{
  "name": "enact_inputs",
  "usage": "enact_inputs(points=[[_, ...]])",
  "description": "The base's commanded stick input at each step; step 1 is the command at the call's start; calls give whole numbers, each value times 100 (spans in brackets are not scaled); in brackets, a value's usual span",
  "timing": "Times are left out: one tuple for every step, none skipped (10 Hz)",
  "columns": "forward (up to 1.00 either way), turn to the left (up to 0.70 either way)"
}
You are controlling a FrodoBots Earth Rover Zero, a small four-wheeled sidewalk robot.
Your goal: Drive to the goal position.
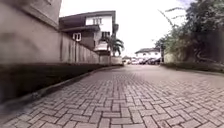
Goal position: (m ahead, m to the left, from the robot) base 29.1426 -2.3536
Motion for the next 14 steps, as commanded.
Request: enact_inputs(points=[[69, 3], [69, 3], [69, 3], [69, 3], [69, 3], [69, 3], [69, 3], [69, 3], [69, 3], [69, 3], [69, 3], [69, 3], [69, 3], [69, 3]])
